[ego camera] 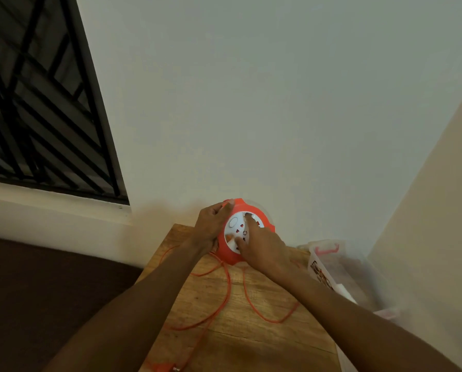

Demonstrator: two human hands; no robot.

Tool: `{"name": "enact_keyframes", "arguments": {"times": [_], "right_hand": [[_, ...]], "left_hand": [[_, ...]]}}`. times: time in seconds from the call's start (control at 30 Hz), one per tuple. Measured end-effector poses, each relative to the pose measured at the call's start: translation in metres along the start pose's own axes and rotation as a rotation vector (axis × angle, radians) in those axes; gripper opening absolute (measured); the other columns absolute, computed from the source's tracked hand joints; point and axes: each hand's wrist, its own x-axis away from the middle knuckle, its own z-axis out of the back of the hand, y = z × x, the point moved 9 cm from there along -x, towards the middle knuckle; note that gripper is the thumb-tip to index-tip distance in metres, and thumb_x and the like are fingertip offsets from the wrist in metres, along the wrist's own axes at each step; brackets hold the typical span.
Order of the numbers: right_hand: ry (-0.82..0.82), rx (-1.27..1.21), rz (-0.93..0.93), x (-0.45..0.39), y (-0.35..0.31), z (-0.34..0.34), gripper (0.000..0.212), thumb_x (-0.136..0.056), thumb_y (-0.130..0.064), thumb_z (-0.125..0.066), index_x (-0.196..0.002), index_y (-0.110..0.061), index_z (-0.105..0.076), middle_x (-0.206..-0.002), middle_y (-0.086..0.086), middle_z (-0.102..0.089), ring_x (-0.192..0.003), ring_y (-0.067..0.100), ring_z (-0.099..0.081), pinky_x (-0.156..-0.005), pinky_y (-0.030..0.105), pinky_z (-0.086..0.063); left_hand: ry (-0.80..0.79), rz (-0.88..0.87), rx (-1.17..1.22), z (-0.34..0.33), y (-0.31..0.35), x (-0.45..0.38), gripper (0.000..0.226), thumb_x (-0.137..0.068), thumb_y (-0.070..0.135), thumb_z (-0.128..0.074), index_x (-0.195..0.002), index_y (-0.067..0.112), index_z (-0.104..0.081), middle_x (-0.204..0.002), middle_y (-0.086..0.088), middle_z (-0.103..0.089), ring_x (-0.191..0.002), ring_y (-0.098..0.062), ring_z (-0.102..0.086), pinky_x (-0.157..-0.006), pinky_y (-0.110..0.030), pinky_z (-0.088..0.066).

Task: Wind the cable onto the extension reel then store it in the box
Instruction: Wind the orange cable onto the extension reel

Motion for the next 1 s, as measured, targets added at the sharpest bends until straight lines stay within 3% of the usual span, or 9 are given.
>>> {"name": "enact_keyframes", "arguments": {"times": [0.1, 0.2, 0.3, 0.4, 0.5, 0.63, 0.77, 0.9, 1.0], "right_hand": [[0.036, 0.036, 0.051, 0.007, 0.000, -0.002, 0.076, -0.094, -0.047, -0.056, -0.155, -0.022, -0.017, -0.133, 0.010, -0.062, -0.108, 0.028, -0.066, -0.082, 0.040, -0.056], [0.139, 0.294, 0.290, 0.012, -0.011, 0.013, 0.058, -0.092, -0.038, -0.059, -0.145, -0.025, -0.036, -0.123, 0.009, -0.066, -0.093, 0.028, -0.069, -0.067, 0.037, -0.055], [0.049, 0.434, 0.588, 0.019, -0.025, 0.011, 0.047, -0.087, -0.017, -0.069, -0.131, -0.028, -0.056, -0.143, 0.014, -0.047, -0.106, 0.032, -0.064, -0.067, 0.039, -0.057], [-0.036, 0.519, 0.707, 0.020, -0.028, 0.011, 0.049, -0.091, -0.014, -0.065, -0.134, -0.034, -0.054, -0.158, 0.012, -0.024, -0.122, 0.035, -0.053, -0.078, 0.044, -0.059], [-0.052, 0.614, 0.833, 0.025, -0.039, 0.014, 0.049, -0.090, -0.018, -0.069, -0.134, -0.033, -0.054, -0.159, 0.012, -0.025, -0.124, 0.038, -0.052, -0.079, 0.047, -0.060], [-0.061, 0.715, 0.907, 0.026, -0.044, 0.019, 0.055, -0.088, -0.018, -0.072, -0.137, -0.031, -0.051, -0.157, 0.013, -0.028, -0.118, 0.036, -0.053, -0.072, 0.045, -0.059], [-0.079, 0.771, 0.927, 0.029, -0.046, 0.018, 0.055, -0.087, -0.019, -0.073, -0.137, -0.030, -0.054, -0.158, 0.014, -0.026, -0.122, 0.039, -0.051, -0.078, 0.049, -0.059], [-0.083, 0.846, 1.009, 0.044, -0.047, 0.005, 0.054, -0.087, -0.016, -0.072, -0.137, -0.023, -0.052, -0.152, 0.011, -0.036, -0.113, 0.033, -0.060, -0.071, 0.044, -0.060], [-0.063, 0.848, 0.950, 0.043, -0.045, -0.002, 0.069, -0.084, -0.018, -0.077, -0.143, -0.020, -0.042, -0.152, 0.013, -0.037, -0.110, 0.033, -0.063, -0.072, 0.045, -0.060]], "left_hand": [[0.002, 0.018, 0.008, 0.002, -0.006, -0.002, 0.027, -0.098, 0.046, -0.065, -0.106, 0.024, -0.080, -0.100, -0.007, -0.083, -0.089, -0.030, -0.080, -0.070, -0.042, -0.067], [0.005, 0.045, 0.036, 0.006, -0.007, -0.005, 0.040, -0.098, 0.048, -0.065, -0.117, 0.015, -0.078, -0.107, -0.014, -0.081, -0.095, -0.038, -0.078, -0.081, -0.053, -0.065], [-0.027, 0.043, 0.015, 0.006, 0.000, -0.007, 0.040, -0.098, 0.047, -0.064, -0.112, 0.012, -0.078, -0.101, -0.015, -0.082, -0.090, -0.036, -0.079, -0.075, -0.047, -0.067], [-0.094, 0.018, -0.054, 0.004, 0.006, -0.008, 0.038, -0.100, 0.046, -0.061, -0.109, 0.013, -0.078, -0.099, -0.014, -0.082, -0.087, -0.034, -0.079, -0.073, -0.043, -0.067], [-0.148, 0.016, -0.084, 0.000, 0.007, -0.007, 0.038, -0.101, 0.047, -0.060, -0.108, 0.015, -0.078, -0.101, -0.013, -0.082, -0.086, -0.033, -0.079, -0.072, -0.041, -0.066], [-0.181, 0.034, -0.100, -0.001, 0.004, -0.007, 0.042, -0.099, 0.051, -0.061, -0.113, 0.015, -0.076, -0.102, -0.012, -0.082, -0.089, -0.036, -0.080, -0.075, -0.045, -0.066], [-0.203, 0.037, -0.105, -0.004, 0.004, -0.007, 0.044, -0.099, 0.051, -0.061, -0.119, 0.015, -0.075, -0.107, -0.012, -0.081, -0.093, -0.037, -0.079, -0.081, -0.050, -0.066], [-0.237, 0.054, -0.104, -0.007, 0.004, -0.005, 0.049, -0.088, 0.062, -0.064, -0.113, 0.022, -0.078, -0.107, -0.010, -0.082, -0.093, -0.034, -0.079, -0.075, -0.044, -0.066], [-0.297, 0.056, -0.118, -0.013, 0.002, -0.004, 0.050, -0.086, 0.064, -0.066, -0.111, 0.023, -0.079, -0.109, -0.011, -0.081, -0.096, -0.035, -0.079, -0.077, -0.044, -0.066]]}}
